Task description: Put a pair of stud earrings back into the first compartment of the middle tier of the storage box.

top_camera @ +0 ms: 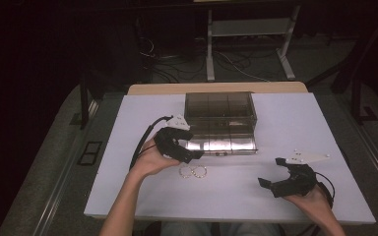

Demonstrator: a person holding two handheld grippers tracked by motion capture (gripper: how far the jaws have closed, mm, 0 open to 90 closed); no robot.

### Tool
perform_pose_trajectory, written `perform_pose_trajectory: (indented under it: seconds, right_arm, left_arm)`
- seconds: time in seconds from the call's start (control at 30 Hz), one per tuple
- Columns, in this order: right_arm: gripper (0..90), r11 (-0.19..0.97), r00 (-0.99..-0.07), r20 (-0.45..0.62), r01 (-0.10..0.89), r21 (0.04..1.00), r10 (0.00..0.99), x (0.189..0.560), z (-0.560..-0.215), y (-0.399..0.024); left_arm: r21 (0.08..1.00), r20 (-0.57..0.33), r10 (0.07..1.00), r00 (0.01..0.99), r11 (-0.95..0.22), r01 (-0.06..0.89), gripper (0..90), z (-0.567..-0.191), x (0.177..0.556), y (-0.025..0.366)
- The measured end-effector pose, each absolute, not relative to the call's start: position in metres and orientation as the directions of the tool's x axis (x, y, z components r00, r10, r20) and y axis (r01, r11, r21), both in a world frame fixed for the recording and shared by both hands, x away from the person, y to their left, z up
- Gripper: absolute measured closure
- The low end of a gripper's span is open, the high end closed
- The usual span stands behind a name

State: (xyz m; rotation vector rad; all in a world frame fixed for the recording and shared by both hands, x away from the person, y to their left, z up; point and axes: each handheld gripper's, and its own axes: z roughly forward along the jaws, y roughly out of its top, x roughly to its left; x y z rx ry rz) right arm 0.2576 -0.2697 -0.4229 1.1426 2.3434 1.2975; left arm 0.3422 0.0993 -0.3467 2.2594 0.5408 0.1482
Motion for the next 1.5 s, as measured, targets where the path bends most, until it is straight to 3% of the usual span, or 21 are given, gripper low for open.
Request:
perform_pose_trajectory:
  seconds: [0.27,0.37,1.5]
  right_arm:
    - [0.0,0.309,-0.673,0.152,0.514,0.8,0.724,0.258,-0.423,-0.27]
    - [0.0,0.305,-0.669,0.156,0.518,0.8,0.727,0.258,-0.423,-0.27]
    - [0.0,0.321,-0.677,0.151,0.518,0.793,0.72,0.258,-0.424,-0.268]
  left_arm:
    - [0.732,-0.055,0.461,0.886,-0.585,0.349,9.3,-0.354,0.331,0.107]
    - [0.737,-0.058,0.469,0.881,-0.576,0.354,8.6,-0.359,0.326,0.109]
    - [0.707,-0.069,0.445,0.893,-0.61,0.358,18.8,-0.417,0.304,0.12]
